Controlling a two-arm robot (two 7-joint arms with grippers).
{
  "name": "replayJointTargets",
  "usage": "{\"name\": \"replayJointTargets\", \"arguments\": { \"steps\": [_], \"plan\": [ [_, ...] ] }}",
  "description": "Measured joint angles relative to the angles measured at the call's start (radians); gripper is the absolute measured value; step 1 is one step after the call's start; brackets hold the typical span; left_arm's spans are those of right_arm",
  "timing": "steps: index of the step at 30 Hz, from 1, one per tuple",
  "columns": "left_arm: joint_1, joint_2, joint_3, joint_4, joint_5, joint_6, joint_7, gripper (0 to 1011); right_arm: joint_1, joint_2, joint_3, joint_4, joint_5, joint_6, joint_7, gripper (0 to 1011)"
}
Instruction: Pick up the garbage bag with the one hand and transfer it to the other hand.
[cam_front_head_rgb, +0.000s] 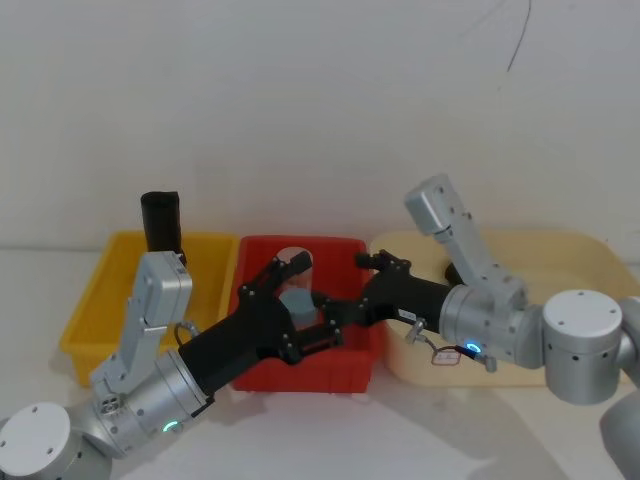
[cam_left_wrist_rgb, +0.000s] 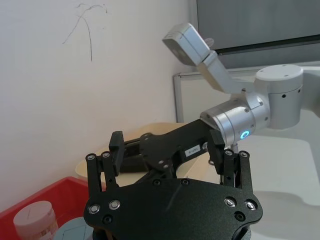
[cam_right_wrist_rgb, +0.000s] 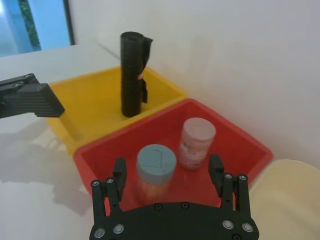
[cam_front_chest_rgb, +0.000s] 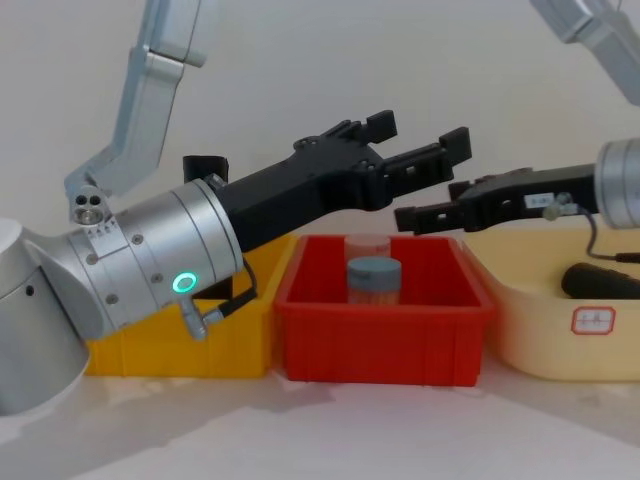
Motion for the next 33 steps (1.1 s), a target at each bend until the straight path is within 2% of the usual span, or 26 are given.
{"name": "replayJointTargets", "arguments": {
  "steps": [16,23,33],
  "plan": [
    [0.001,0.0,0.002,0.003,-0.007,-0.004,-0.011,1000,0.089,-0.059,-0.066,0.159,0.01,-0.049,0.082,1001],
    [0.001,0.0,0.003,0.003,-0.008,-0.005,-0.012,1000,0.114,-0.075,-0.077,0.208,0.013,-0.067,0.096,1001],
    [0.001,0.0,0.003,0.003,-0.009,-0.005,-0.014,1000,0.141,-0.093,-0.073,0.275,0.04,-0.085,0.112,1002]
  ]
}}
